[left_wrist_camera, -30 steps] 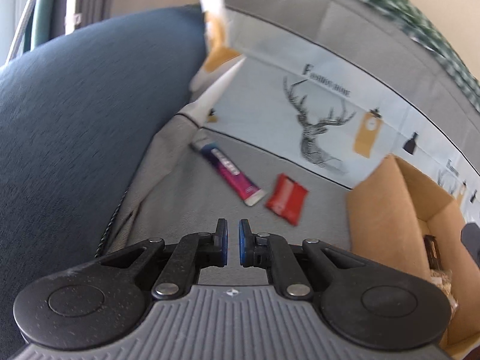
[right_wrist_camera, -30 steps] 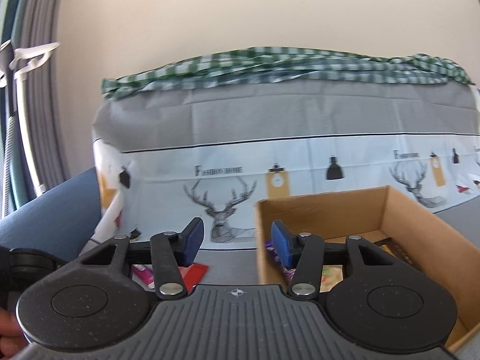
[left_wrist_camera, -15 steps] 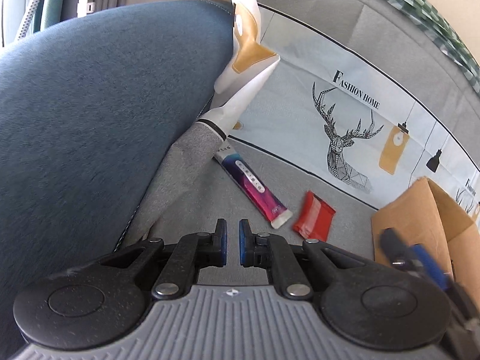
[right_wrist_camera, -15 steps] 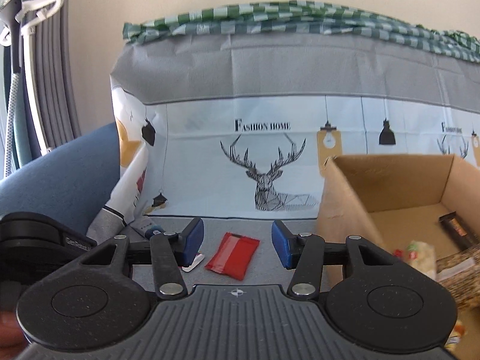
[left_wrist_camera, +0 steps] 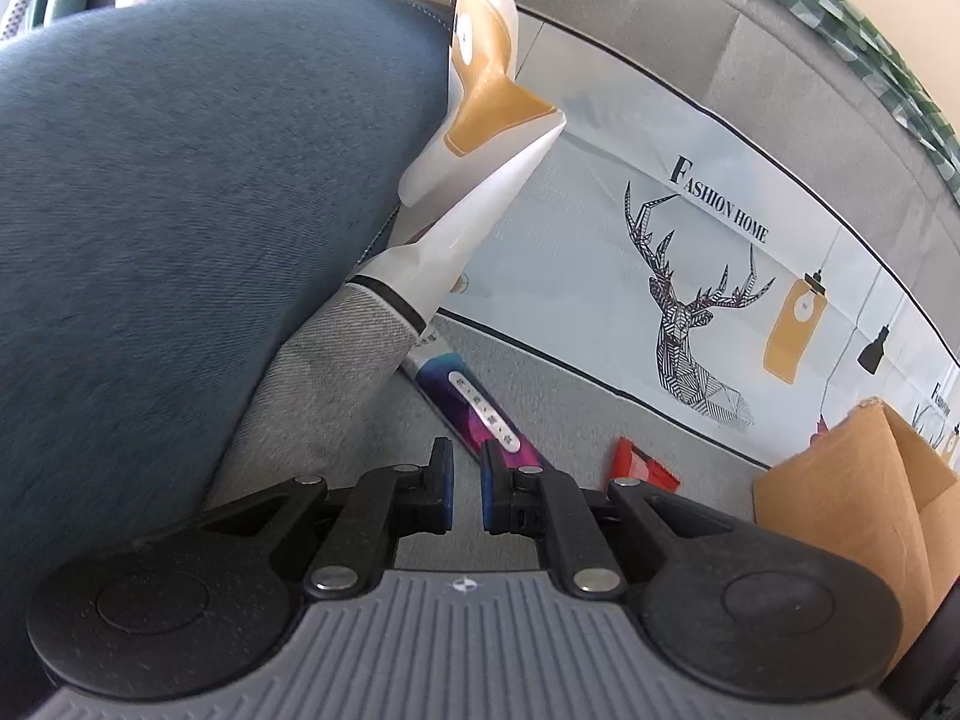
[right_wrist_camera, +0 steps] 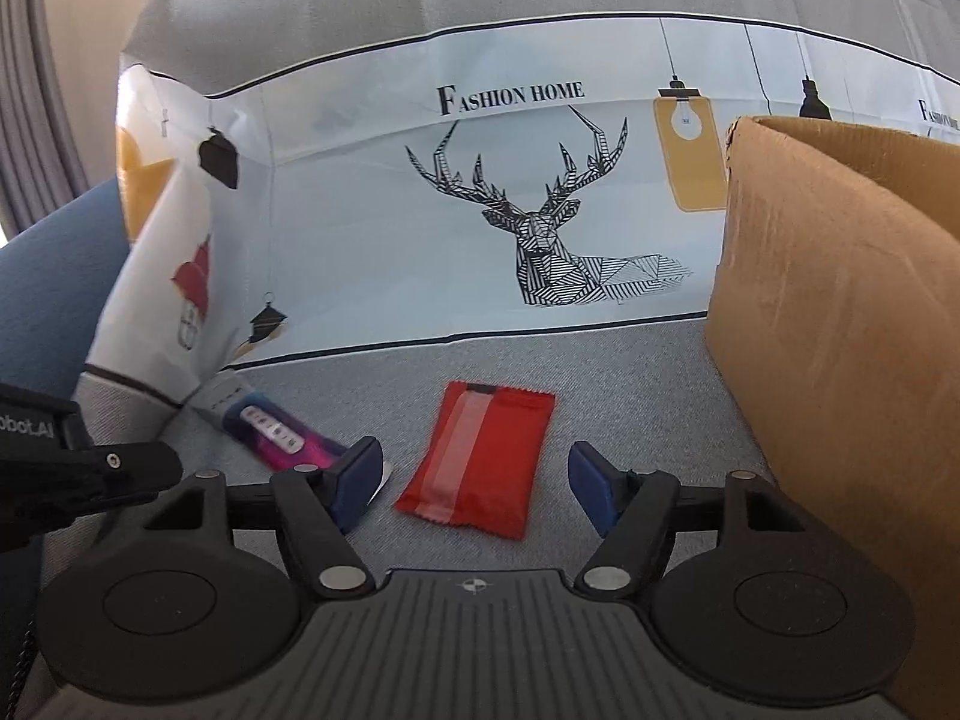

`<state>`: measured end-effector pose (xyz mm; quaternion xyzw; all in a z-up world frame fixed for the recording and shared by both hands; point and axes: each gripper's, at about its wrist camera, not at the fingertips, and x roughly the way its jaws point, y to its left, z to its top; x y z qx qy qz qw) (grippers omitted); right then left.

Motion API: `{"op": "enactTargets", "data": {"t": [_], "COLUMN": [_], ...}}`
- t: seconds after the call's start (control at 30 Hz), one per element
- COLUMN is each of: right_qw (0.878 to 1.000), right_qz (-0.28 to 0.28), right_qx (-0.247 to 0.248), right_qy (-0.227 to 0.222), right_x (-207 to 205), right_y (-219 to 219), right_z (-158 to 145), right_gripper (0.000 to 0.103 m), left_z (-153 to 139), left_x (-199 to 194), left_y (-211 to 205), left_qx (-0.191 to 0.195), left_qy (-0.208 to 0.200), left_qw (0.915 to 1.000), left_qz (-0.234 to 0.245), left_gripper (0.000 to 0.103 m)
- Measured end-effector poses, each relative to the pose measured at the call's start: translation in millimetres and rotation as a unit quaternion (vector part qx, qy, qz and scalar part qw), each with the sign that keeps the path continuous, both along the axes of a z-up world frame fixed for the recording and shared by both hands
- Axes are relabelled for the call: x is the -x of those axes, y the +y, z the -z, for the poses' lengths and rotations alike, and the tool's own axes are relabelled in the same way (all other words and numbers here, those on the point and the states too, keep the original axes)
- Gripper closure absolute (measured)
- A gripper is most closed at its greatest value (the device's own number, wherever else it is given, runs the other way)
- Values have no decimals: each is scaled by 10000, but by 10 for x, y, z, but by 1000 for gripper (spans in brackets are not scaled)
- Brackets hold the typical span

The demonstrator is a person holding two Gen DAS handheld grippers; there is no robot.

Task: Organize snacks
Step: 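Grasp the pink-purple tube snack with the left gripper while the right grasps the red packet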

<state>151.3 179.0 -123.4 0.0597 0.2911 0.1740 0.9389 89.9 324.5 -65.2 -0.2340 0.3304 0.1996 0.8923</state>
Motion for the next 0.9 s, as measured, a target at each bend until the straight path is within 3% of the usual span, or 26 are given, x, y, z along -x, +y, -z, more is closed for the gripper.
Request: {"op": "enactTargets", "data": {"t": [0.07,0.13,0.17,0.27,0.37,0.53,0.77,0.9], "right_qw": [10000,9999,9998,9995,9986,9982,9953,9949], "right_qz": [2,-22,-21,13,101,245,601,669], "right_qx": [56,163,217,298,514,499,465,479], "right_qy": [8,27,44,47,-66,-222,-592,-581], "right_x": [-65,-108,-117,-119,-103,-57,43,97], "right_y": [34,74,87,79,66,-13,-140,-186], "right_z": [55,110,132,183,196,208,177,150], "right_gripper": [32,32,33,34,48,51,51,51], "left_z": [46,90,113,188,252,353,444,393], "left_x": [-89,-184,-231,-386,-531,-755,-901,-882], "left_y": [13,21,29,60,64,-63,-166,-214], "left_qx": [16,-42,-91,-177,-245,-670,-1281,-1450], "left_qy": [41,103,143,296,389,628,956,1044], "left_qw": [10000,9999,9998,9993,9988,9958,9871,9839], "left_qz": [-13,-38,-68,-137,-164,-51,-3,17], "left_gripper": [86,65,60,54,44,27,29,65]}}
